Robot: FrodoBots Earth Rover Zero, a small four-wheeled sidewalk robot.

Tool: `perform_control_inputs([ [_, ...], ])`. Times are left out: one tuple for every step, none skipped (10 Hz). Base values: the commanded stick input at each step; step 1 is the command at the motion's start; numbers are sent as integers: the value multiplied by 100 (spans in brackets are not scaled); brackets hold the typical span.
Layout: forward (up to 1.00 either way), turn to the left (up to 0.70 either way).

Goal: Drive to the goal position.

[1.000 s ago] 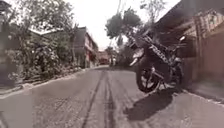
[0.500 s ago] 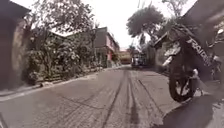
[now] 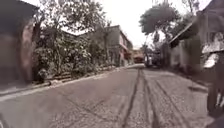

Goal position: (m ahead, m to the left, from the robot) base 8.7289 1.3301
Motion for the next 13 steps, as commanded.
perform_control_inputs([
  [70, -33],
  [70, -34],
  [70, -34],
  [70, -33],
  [70, -2],
  [70, -10],
  [70, -18],
  [70, -25],
  [70, -33],
  [70, -34],
  [70, -34],
  [70, -34],
  [70, -34],
])
